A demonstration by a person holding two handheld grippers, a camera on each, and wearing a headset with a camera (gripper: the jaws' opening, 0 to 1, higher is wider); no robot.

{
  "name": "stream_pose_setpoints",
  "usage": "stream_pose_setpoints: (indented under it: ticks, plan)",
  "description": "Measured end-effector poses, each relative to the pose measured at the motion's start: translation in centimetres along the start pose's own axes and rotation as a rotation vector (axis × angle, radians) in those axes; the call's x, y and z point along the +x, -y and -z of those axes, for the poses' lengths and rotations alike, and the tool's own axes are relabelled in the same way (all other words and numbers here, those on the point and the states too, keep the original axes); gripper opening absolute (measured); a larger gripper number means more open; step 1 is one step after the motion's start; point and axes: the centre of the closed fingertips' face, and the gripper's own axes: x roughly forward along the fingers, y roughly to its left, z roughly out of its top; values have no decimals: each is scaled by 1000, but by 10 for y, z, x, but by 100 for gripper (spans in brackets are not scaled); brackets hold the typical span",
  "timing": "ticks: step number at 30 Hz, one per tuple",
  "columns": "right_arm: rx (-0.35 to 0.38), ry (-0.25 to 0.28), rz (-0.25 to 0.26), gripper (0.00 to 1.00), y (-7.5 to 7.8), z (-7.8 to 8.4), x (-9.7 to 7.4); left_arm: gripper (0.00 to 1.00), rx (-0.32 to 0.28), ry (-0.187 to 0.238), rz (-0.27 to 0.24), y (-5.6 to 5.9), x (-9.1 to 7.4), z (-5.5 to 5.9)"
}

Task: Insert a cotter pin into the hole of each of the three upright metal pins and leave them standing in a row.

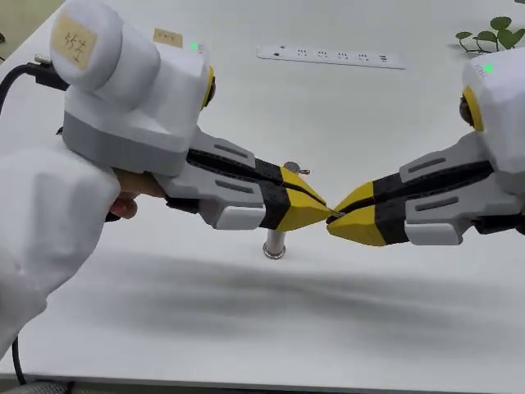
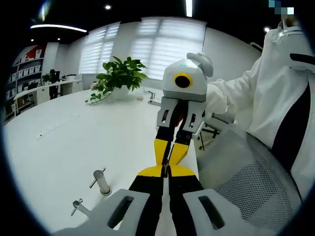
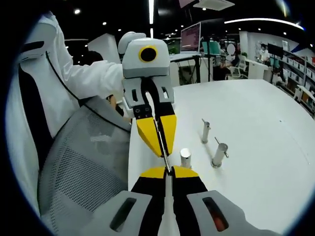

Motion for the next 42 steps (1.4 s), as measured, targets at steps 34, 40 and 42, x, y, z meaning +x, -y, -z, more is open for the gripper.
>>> stream_pose_setpoints:
  ticks: [34, 40, 42]
  plan:
    - [-191, -254, 79, 0, 20, 37, 12, 28, 115, -131, -135, -47, -13, 43]
    - [-204, -310, 98, 0, 32, 46, 15, 21, 108, -167, -125, -55, -8, 56]
    - [-201, -310, 96, 0, 33, 46, 16, 18, 108, -175, -124, -57, -7, 59]
